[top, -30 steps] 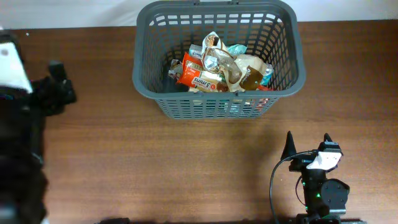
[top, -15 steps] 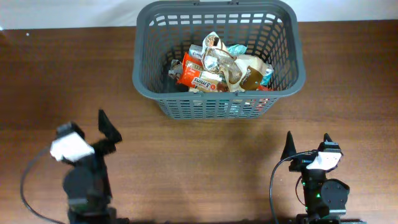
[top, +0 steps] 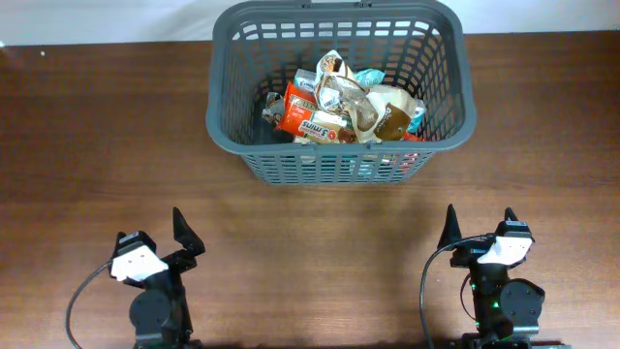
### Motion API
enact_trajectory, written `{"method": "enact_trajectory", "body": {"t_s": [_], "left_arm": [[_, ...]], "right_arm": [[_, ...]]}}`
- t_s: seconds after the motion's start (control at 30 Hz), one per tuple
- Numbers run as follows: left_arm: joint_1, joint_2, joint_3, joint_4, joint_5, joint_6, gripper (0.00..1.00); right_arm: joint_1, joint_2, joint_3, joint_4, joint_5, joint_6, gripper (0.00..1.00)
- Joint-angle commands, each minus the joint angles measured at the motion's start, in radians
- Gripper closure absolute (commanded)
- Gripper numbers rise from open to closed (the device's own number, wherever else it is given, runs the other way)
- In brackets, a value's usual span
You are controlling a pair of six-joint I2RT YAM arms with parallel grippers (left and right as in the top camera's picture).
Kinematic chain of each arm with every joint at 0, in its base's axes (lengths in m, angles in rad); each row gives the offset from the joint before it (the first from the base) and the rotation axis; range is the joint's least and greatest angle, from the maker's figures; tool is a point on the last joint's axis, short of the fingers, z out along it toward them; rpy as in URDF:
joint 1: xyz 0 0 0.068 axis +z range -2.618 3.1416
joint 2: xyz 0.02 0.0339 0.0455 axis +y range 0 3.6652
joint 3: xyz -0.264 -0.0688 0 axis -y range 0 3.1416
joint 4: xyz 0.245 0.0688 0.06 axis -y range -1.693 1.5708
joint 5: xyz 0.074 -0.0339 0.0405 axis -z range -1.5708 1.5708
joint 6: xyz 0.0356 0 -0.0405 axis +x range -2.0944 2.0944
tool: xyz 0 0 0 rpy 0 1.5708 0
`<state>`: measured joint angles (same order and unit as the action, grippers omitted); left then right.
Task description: Pack container
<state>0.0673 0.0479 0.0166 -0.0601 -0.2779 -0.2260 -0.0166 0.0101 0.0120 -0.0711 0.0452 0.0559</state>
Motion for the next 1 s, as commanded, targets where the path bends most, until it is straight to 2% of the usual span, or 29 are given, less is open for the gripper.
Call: {"method": "enact_trajectory", "body": {"t_s": [0.0,0.97], "left_arm": [[0.001,-0.019,-0.008,0.002,-0.026,-0.005,0.01],[0.001,-0.043,-0.008,0.003,-0.014,-0.005,0.01]], "right_arm": [[0.008,-0.006,-0.006,-0.004,0.012,0.009,0.01],[0.008,-0.006,-0.006,-0.004,0.012,0.009,0.01]]}}
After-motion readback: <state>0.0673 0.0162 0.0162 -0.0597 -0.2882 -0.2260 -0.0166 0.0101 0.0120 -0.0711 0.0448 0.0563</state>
